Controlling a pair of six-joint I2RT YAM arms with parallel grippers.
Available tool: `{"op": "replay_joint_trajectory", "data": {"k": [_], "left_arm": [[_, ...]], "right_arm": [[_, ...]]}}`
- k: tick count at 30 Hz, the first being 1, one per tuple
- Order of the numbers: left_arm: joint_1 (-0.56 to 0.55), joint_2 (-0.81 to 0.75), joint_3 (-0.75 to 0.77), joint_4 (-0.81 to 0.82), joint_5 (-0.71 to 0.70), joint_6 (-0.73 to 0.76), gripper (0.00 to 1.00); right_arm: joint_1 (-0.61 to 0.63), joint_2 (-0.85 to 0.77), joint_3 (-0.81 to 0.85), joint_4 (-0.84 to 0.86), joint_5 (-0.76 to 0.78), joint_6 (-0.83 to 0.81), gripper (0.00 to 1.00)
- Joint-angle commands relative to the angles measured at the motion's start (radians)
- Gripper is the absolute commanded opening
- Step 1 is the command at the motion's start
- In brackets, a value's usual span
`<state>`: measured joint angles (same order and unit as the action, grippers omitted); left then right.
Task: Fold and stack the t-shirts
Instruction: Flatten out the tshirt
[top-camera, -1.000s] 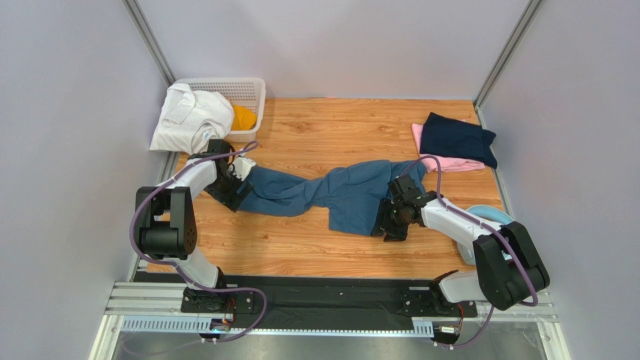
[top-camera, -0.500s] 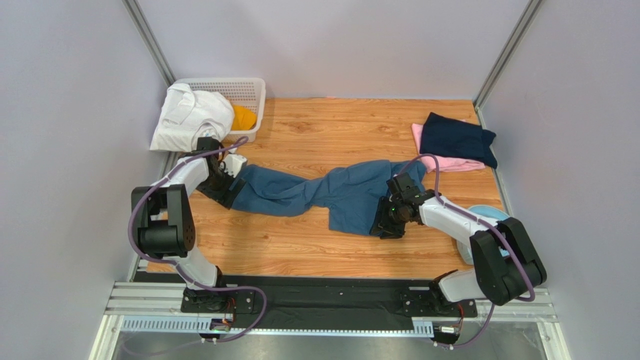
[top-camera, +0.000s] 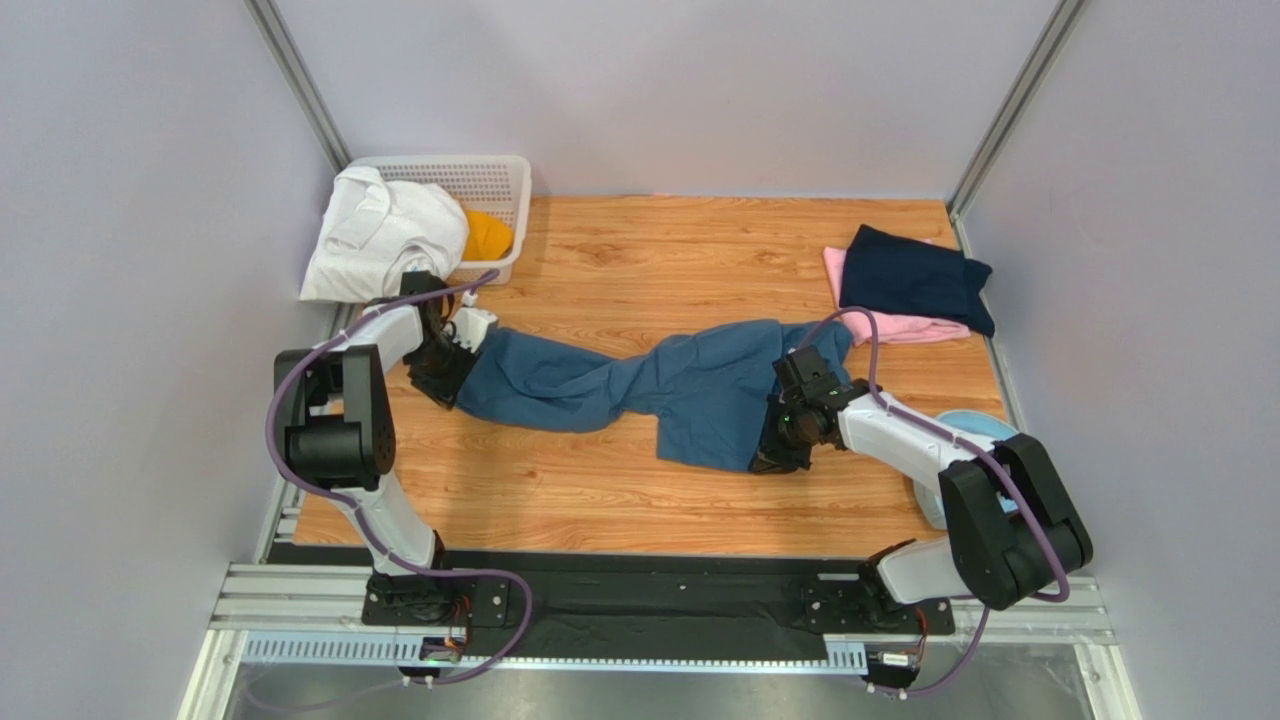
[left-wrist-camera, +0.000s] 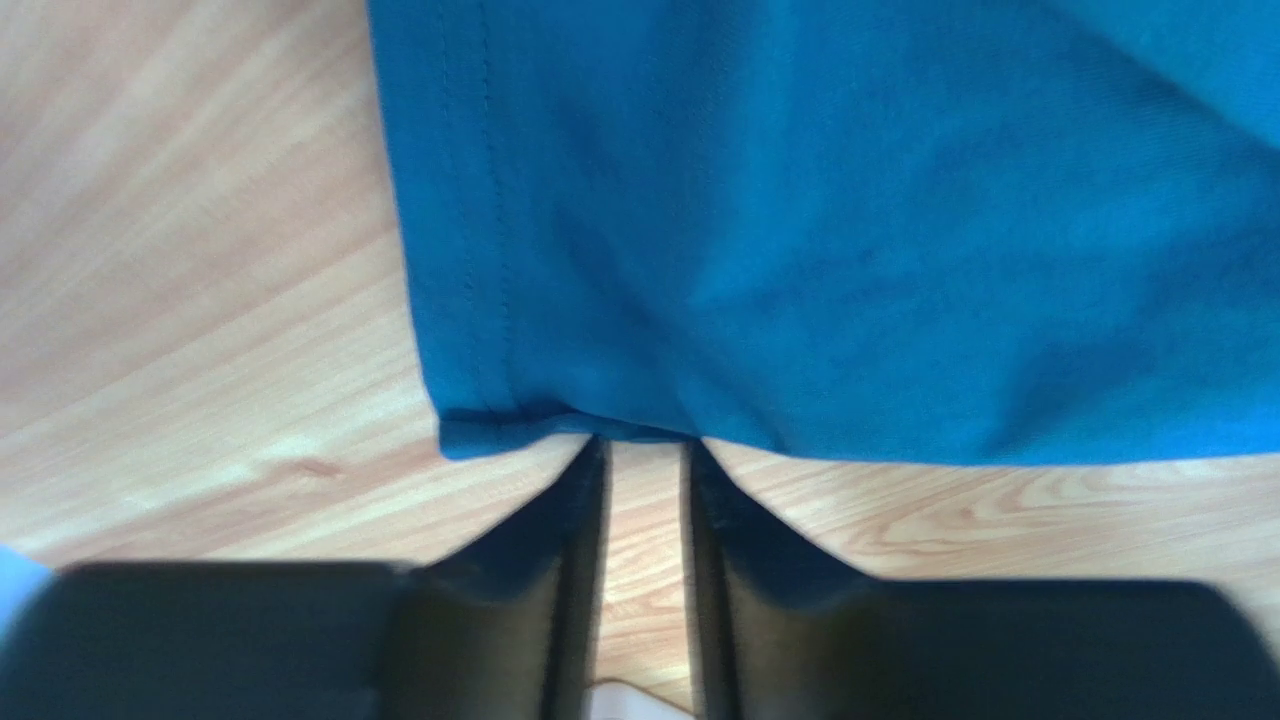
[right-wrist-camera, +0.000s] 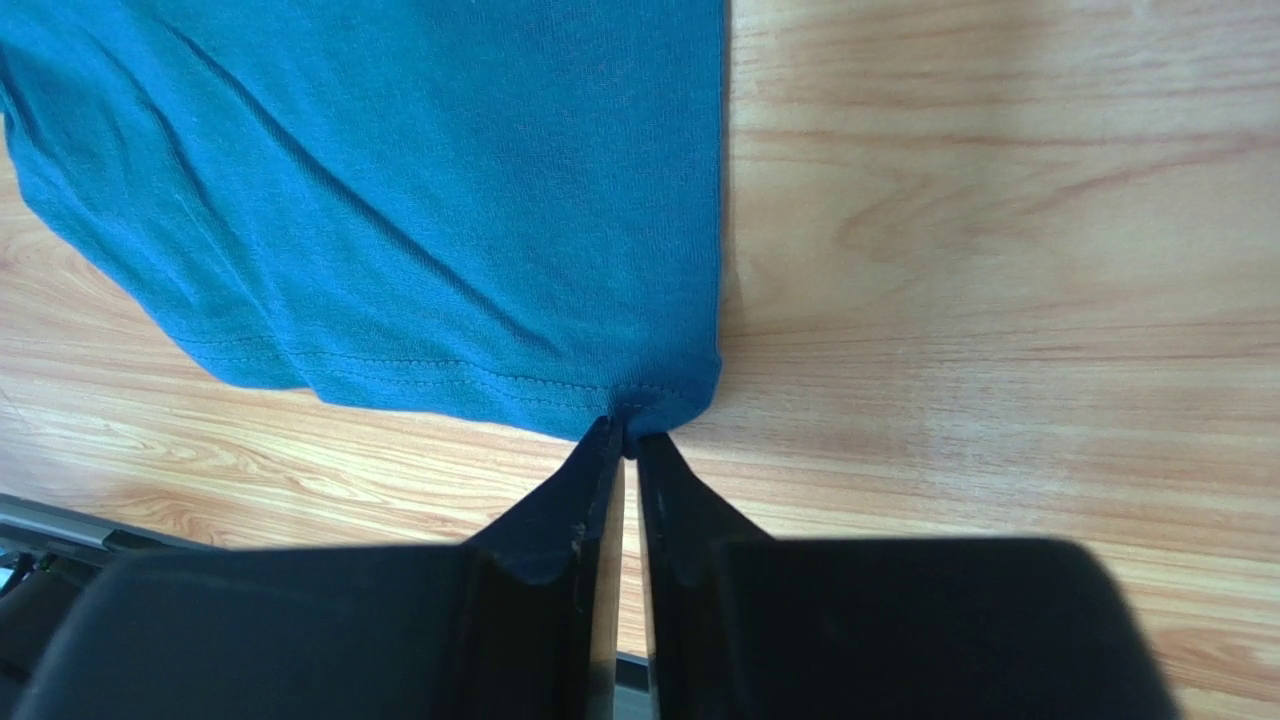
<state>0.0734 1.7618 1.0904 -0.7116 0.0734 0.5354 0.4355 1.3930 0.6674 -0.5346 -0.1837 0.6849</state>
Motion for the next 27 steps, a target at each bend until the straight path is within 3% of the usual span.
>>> {"op": "replay_joint_trajectory", "data": {"k": [1,6,22,23,26,27], "left_arm": [[0.006,0.018,0.012,0.046,0.009,0.005,0.21],[0.006,0.002,0.003,0.054,0.005,0.008,0.00],[0.006,-0.102,0.060,-0.009,0.063,-0.003,0.00],[0.006,-0.110,0.063,-0.015,0.063,-0.002,0.02],[0.006,-0.119,0.057,-0.009,0.023,0.006,0.31],[0.009,-0.124,0.049,-0.002,0.017,0.009,0.33]], "right_arm": [[0.005,0.003,-0.003,0.022,0.013,0.002,0.09],[0.005,-0.005,0.004,0.007,0.018,-0.002,0.01],[0.005,-0.152,0.103,-0.126,0.082,-0.031,0.00],[0.005,-0.155,0.103,-0.128,0.084,-0.033,0.00],[0.005,-0.149,0.095,-0.125,0.081,-0.028,0.00],[0.005,-0.144,0.084,-0.117,0.078,-0.030,0.00]]}}
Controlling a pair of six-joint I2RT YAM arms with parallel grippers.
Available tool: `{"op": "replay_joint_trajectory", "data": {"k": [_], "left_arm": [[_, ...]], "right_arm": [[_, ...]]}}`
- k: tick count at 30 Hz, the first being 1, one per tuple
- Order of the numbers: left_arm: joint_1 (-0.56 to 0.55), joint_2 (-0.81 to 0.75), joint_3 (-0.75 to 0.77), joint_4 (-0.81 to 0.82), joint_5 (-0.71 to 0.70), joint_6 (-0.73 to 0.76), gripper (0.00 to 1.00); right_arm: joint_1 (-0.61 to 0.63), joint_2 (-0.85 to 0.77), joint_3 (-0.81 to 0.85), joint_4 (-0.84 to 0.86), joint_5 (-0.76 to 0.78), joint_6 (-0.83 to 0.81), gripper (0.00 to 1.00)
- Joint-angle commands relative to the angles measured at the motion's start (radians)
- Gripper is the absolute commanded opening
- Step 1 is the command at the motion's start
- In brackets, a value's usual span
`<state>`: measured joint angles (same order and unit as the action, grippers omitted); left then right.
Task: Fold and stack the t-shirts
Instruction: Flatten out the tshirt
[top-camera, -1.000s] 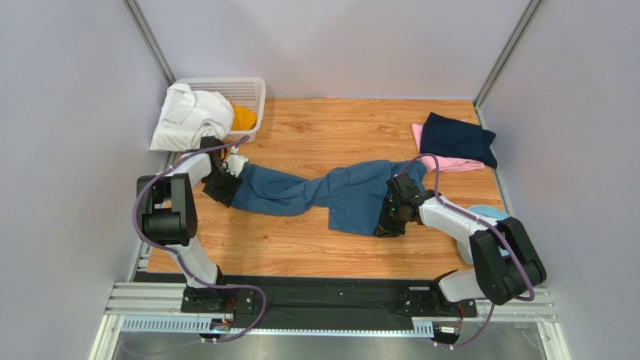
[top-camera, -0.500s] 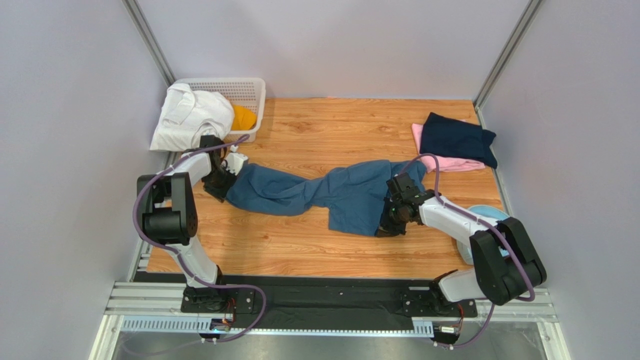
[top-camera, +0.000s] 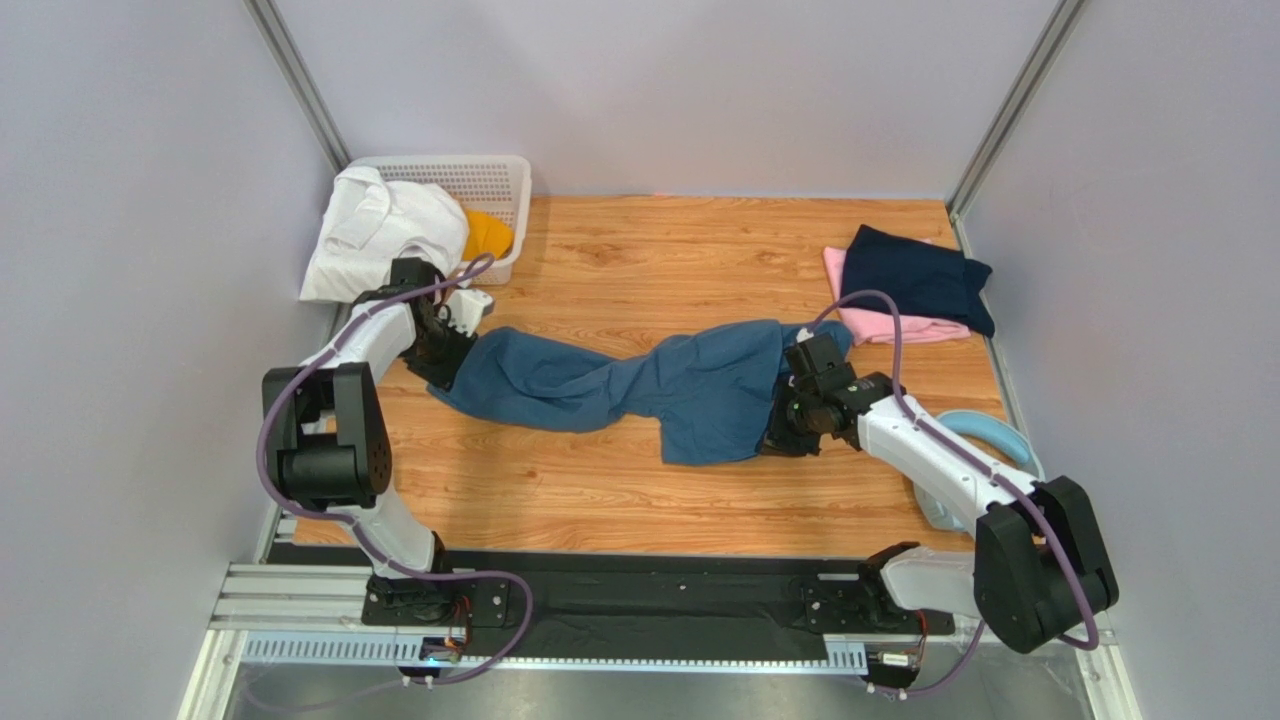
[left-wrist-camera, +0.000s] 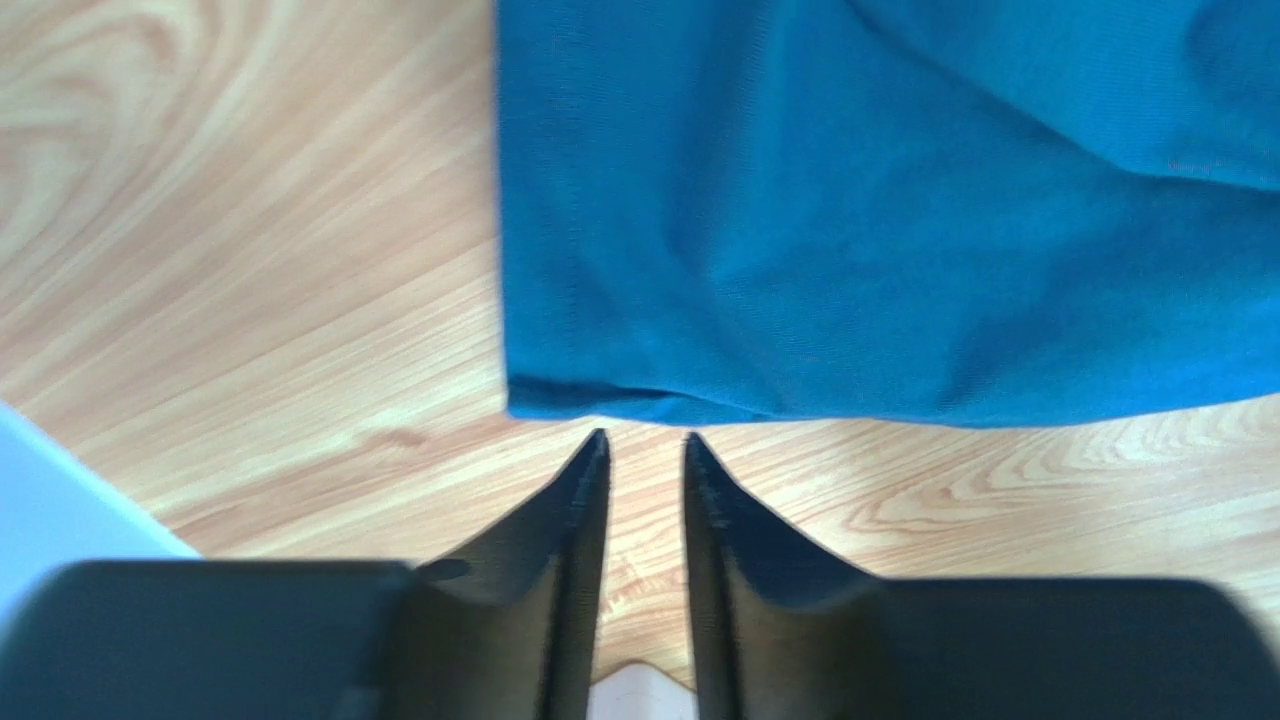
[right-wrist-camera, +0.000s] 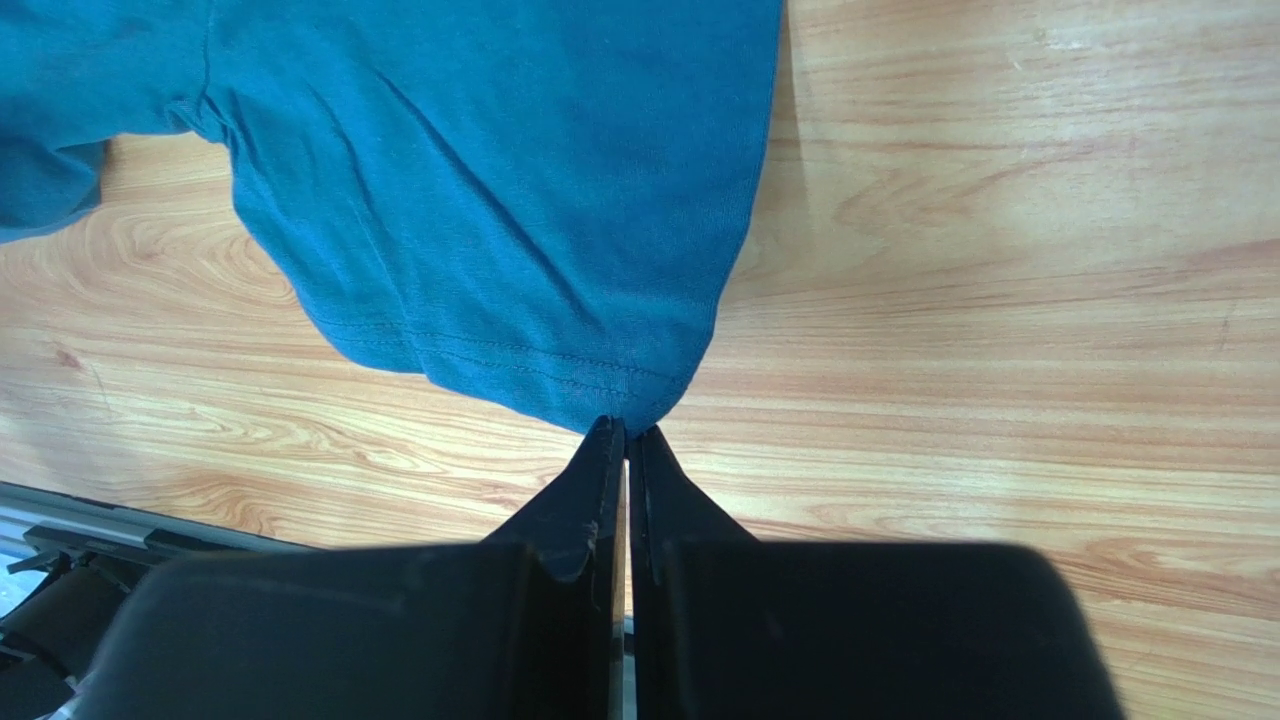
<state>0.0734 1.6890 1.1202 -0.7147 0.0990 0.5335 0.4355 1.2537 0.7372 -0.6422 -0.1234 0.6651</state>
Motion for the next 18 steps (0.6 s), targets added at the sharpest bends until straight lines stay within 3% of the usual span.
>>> {"op": "replay_joint_trajectory", "data": {"k": [1,10,18], "left_arm": [[0.011,-0.054,0.012,0.009,-0.013,0.014,0.36],[0.025,0.011,-0.003,0.060,-0.047,0.011,0.37],[0.045,0.064,0.007,0.087,-0.073,0.003,0.48]], "right_arm": [[0.005,-0.005,0.008,-0.005,0.015,-0.007,0.00],[0.005,-0.023,-0.025,0.016,0.005,-0.001,0.00],[0.002,-0.045,-0.053,0.016,0.008,0.004,0.00]]}}
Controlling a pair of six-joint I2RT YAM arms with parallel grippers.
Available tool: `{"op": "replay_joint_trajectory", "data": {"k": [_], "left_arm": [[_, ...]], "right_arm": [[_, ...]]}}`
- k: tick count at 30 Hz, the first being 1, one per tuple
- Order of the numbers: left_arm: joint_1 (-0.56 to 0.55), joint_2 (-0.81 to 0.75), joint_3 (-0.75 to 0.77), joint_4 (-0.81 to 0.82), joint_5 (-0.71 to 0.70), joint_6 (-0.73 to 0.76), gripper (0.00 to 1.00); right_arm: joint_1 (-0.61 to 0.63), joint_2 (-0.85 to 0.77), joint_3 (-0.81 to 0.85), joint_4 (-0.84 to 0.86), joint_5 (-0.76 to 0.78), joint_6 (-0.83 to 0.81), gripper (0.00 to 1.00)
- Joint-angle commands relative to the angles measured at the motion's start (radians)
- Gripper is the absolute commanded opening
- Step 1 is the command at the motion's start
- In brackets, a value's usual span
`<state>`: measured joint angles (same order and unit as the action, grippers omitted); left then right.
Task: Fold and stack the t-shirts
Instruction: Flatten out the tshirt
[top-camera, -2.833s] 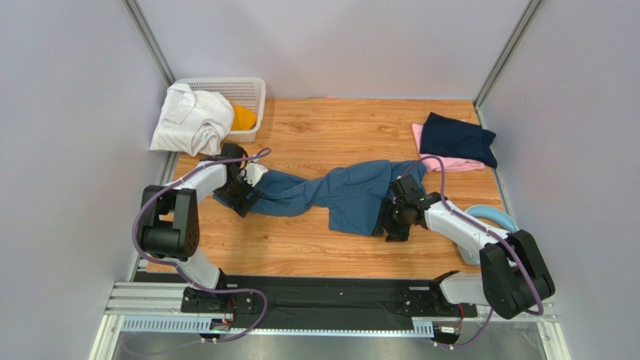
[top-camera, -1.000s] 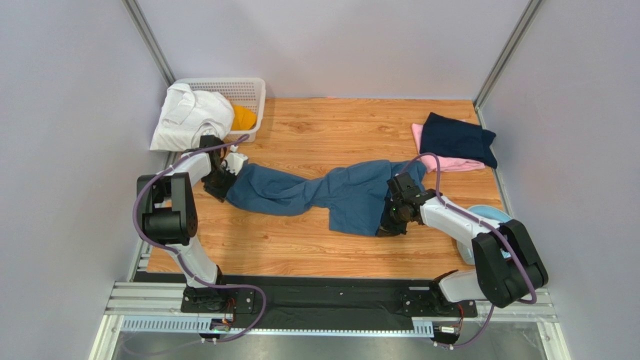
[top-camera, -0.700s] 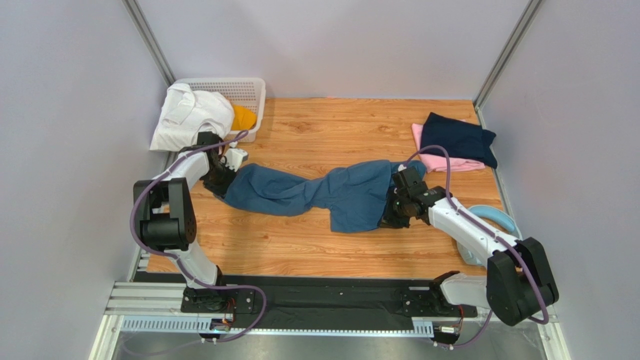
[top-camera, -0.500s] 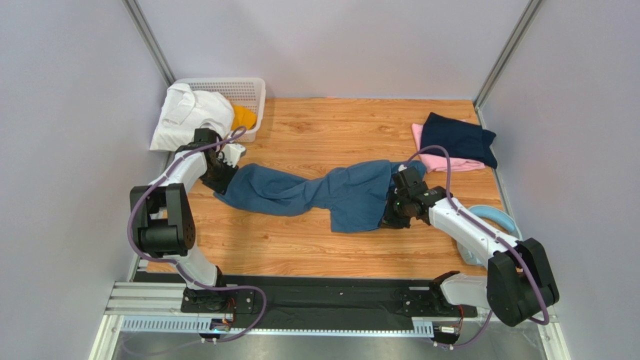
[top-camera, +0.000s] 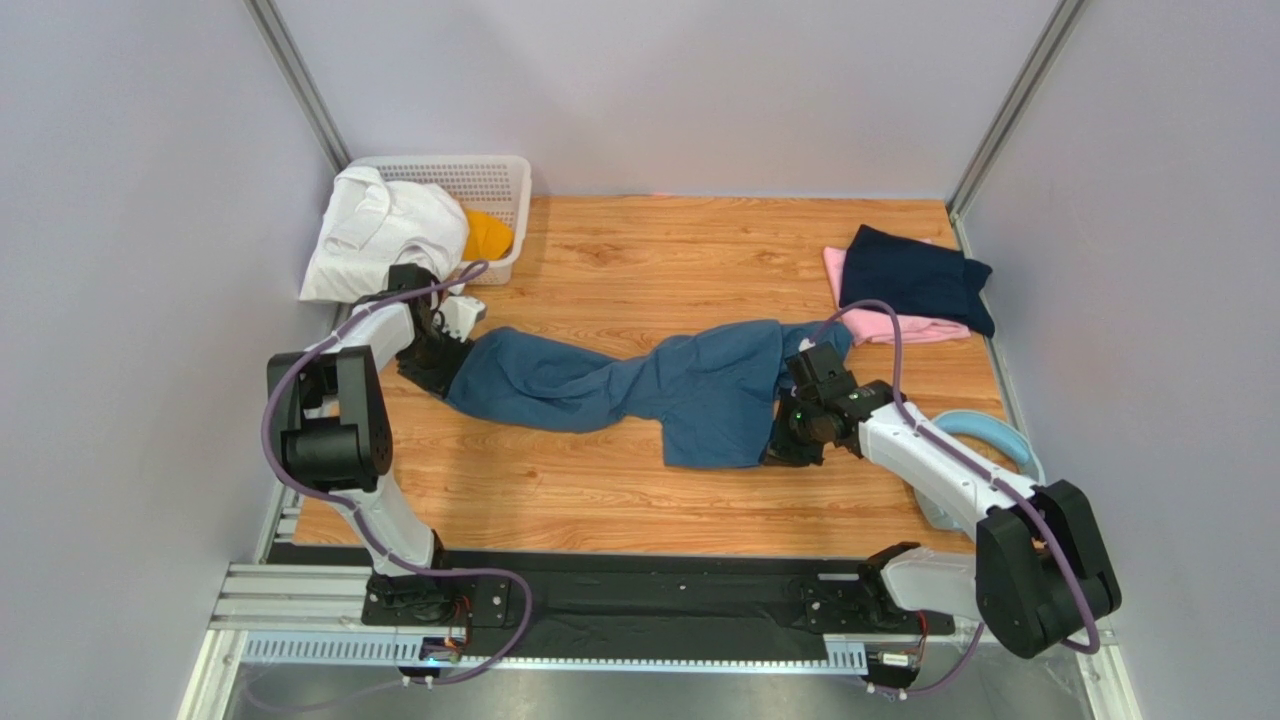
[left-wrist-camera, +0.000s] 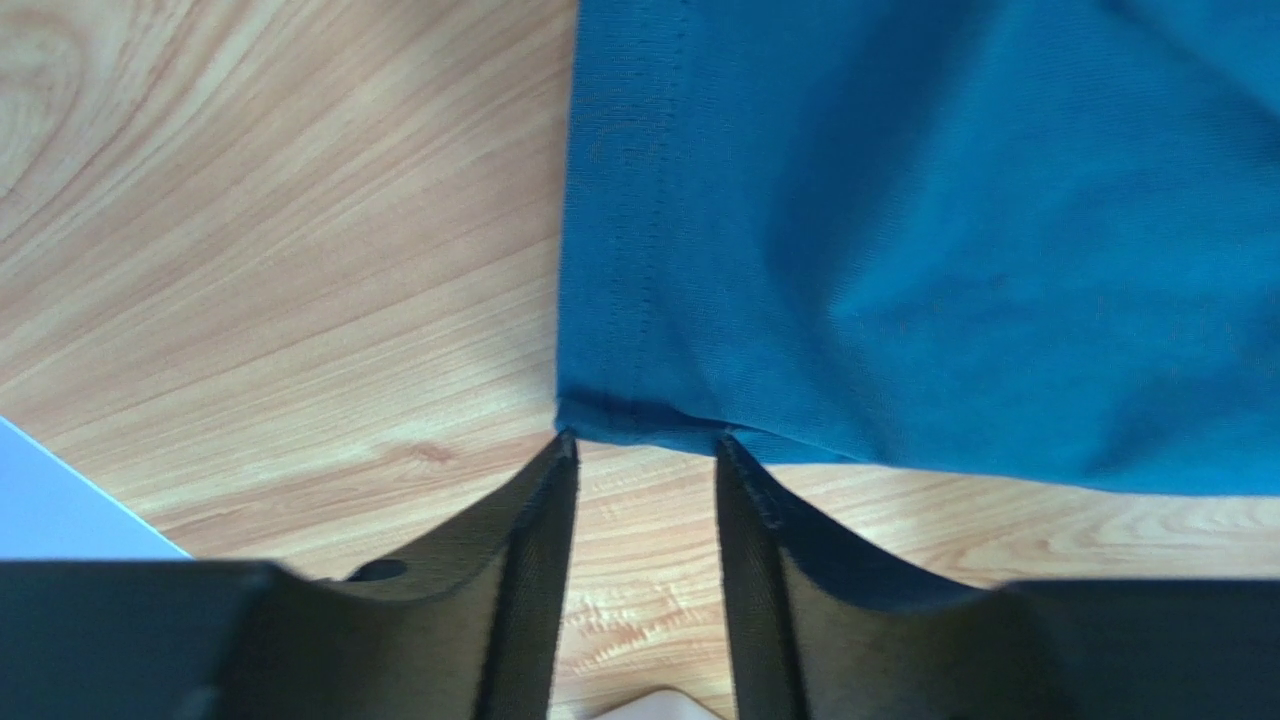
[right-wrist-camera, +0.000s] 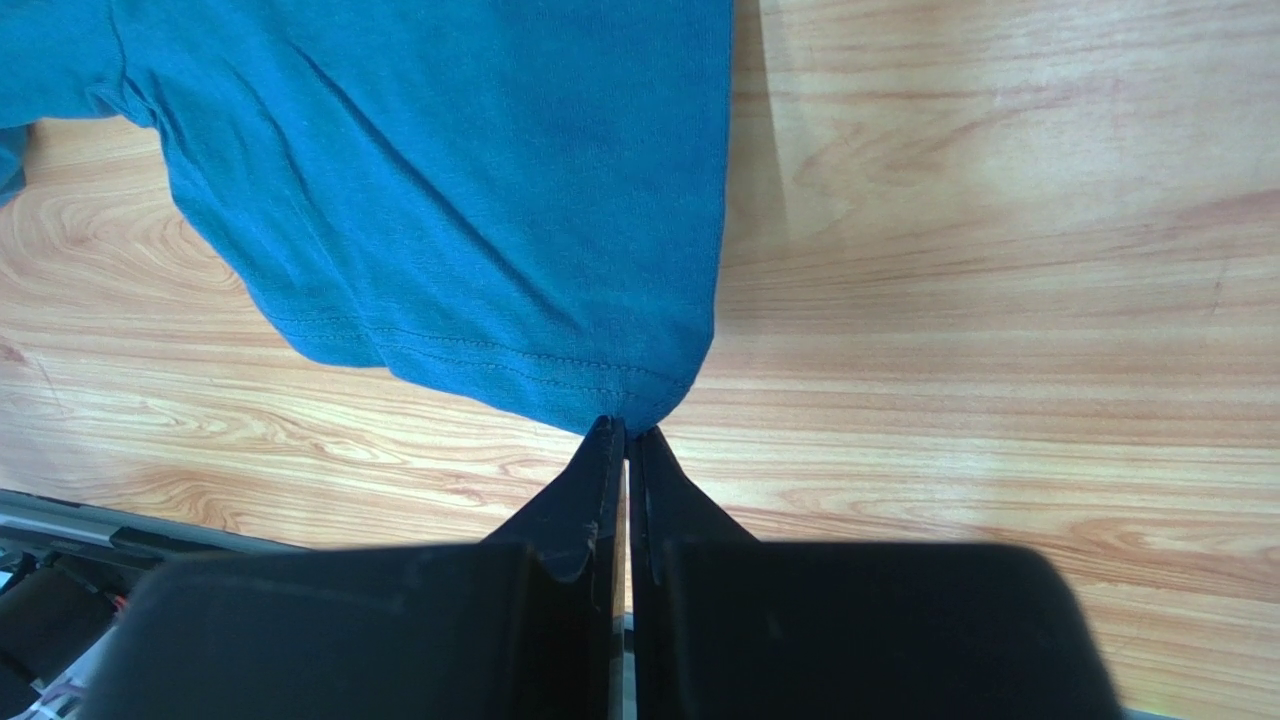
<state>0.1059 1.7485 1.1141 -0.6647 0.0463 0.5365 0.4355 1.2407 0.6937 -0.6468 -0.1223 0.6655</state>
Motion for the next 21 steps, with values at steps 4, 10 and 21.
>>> {"op": "replay_joint_trajectory", "data": {"k": [4,10,21], "left_arm": [[0.021,0.014,0.015,0.051,-0.020,-0.003,0.53],[0.023,0.025,0.026,0.051,-0.006,-0.013,0.55],[0.023,0.074,0.039,0.047,0.027,-0.032,0.34]], "right_arm": [[0.005,-0.038,-0.017,0.022,0.006,0.006,0.00],[0.003,-0.041,-0.017,0.024,0.004,0.006,0.00],[0.003,-0.040,-0.019,0.027,0.000,0.011,0.00]]}}
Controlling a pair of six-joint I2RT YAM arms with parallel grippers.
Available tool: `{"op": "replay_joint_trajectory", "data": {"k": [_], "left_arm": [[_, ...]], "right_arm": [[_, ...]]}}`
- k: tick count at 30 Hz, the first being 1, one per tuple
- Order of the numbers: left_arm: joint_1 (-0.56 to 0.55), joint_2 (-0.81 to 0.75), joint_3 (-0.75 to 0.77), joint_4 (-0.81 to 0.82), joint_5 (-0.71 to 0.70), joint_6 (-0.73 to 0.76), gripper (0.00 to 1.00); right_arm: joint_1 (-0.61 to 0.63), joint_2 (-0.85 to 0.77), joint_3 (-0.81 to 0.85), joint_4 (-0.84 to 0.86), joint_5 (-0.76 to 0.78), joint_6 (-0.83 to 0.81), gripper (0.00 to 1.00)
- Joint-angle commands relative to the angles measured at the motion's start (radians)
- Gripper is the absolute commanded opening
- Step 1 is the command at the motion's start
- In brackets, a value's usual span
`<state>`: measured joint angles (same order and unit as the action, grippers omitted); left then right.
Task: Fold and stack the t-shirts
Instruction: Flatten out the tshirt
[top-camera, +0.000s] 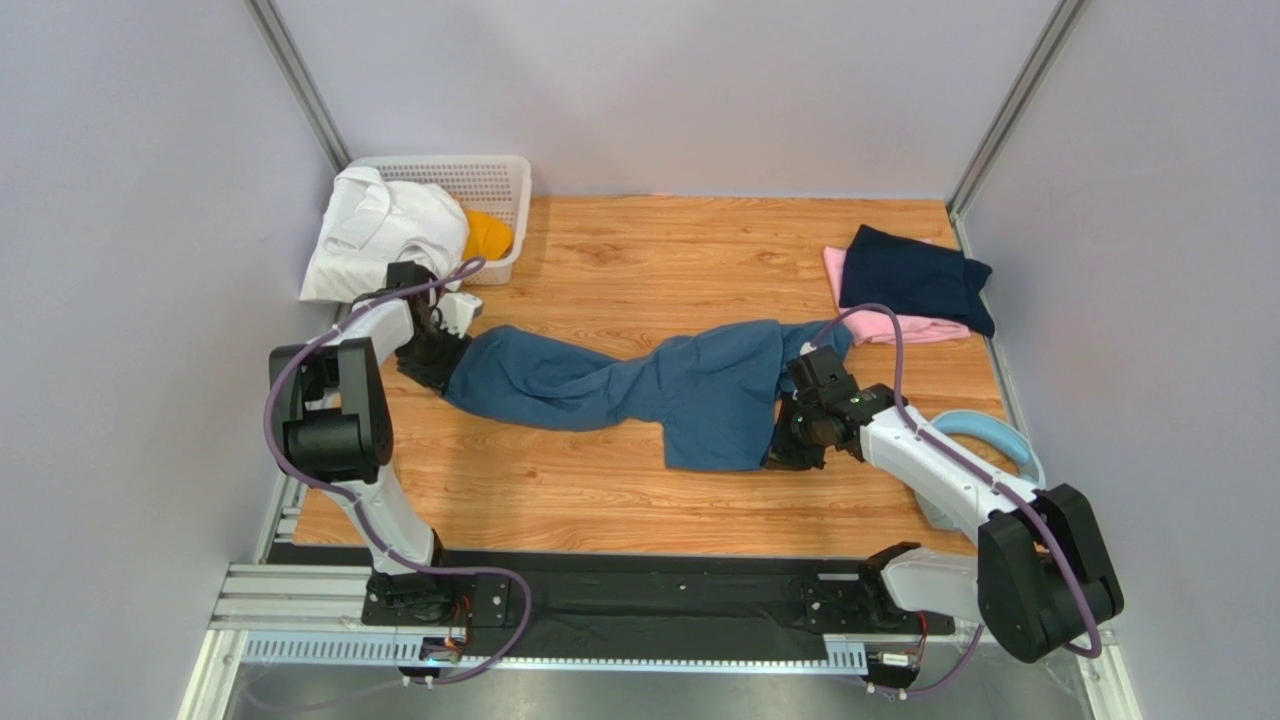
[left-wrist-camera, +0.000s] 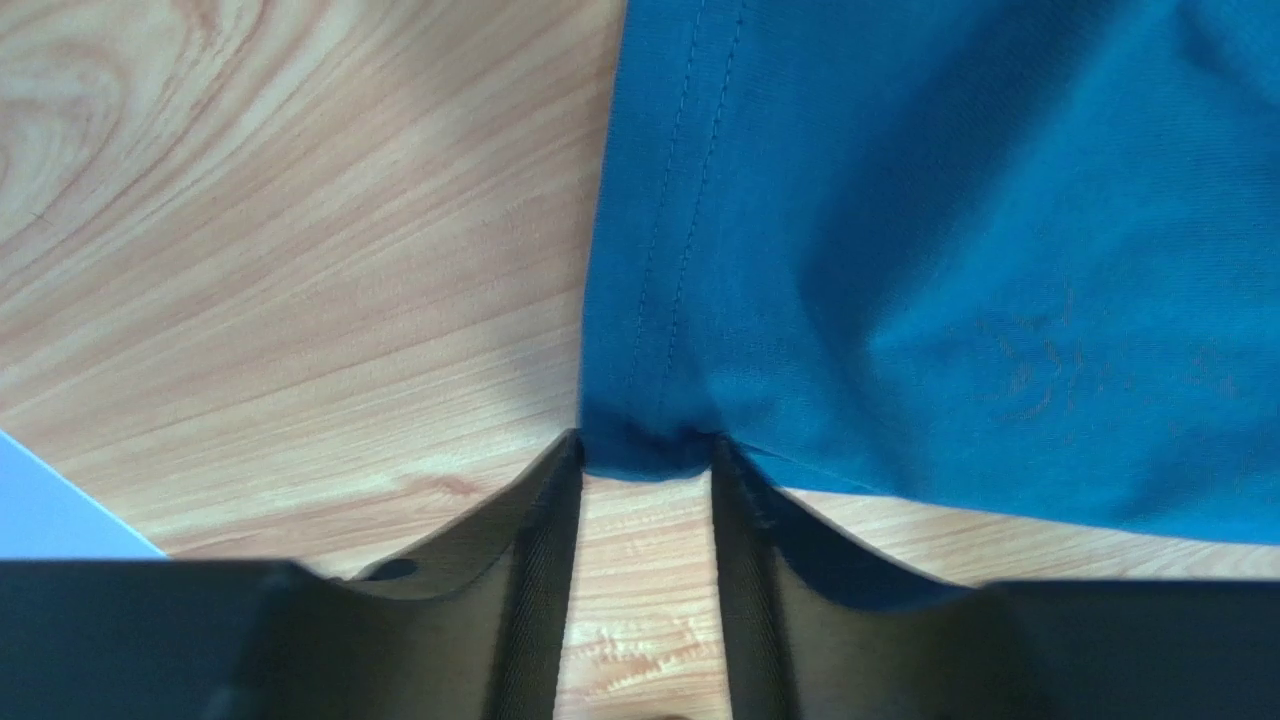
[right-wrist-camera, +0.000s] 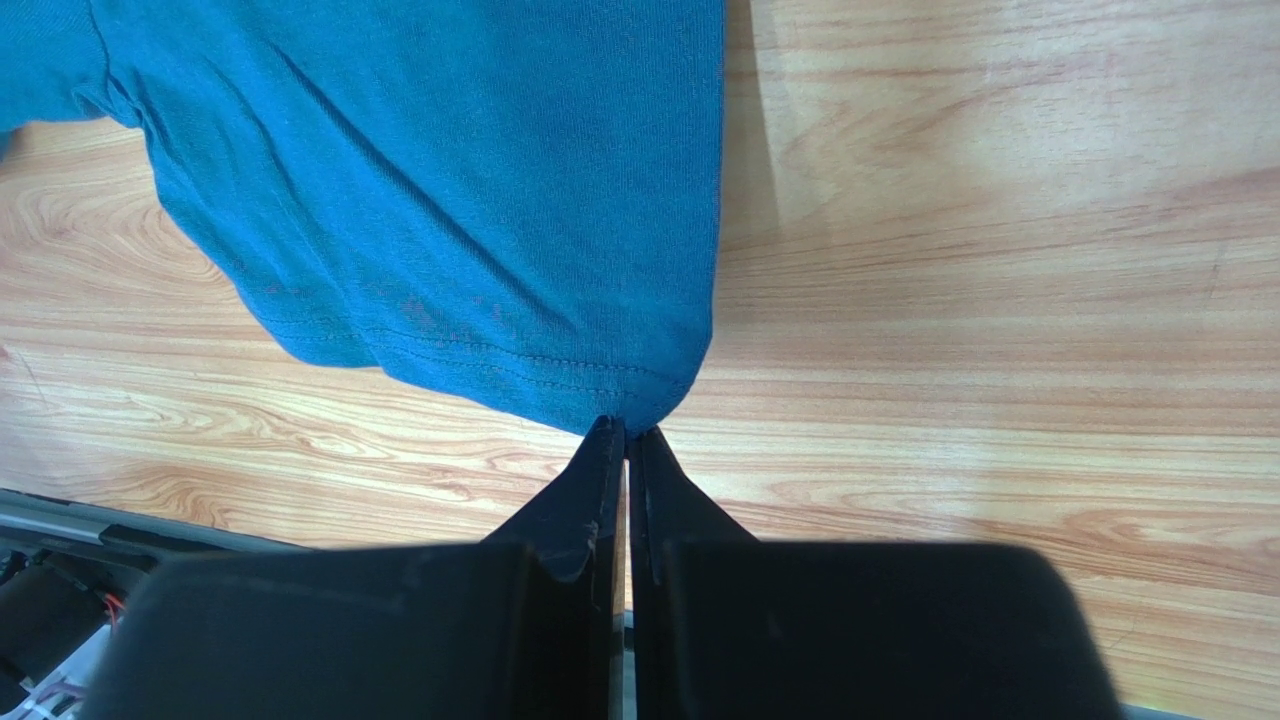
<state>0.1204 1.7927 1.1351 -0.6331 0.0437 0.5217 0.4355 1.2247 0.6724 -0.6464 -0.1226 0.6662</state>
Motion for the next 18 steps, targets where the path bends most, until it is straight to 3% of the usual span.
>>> {"op": "replay_joint_trajectory", "data": {"k": [1,3,5,13,18], "left_arm": [[0.008,0.028,0.017,0.015,0.035,-0.017,0.29],[0.008,0.022,0.015,0.012,0.039,-0.015,0.10],[0.008,0.019,0.018,0.007,0.044,-0.014,0.00],[0.010,-0.061,0.063,-0.075,0.122,-0.031,0.00],[0.007,-0.209,0.254,-0.259,0.234,-0.066,0.00]], "right_arm": [[0.002,-0.025,0.004,0.027,-0.002,0.012,0.00],[0.003,-0.024,0.004,0.027,0.000,0.012,0.00],[0.003,-0.024,0.006,0.027,-0.002,0.012,0.00],[0.003,-0.051,0.045,-0.011,0.009,-0.005,0.00],[0.003,-0.160,0.261,-0.180,0.095,-0.082,0.00]]}}
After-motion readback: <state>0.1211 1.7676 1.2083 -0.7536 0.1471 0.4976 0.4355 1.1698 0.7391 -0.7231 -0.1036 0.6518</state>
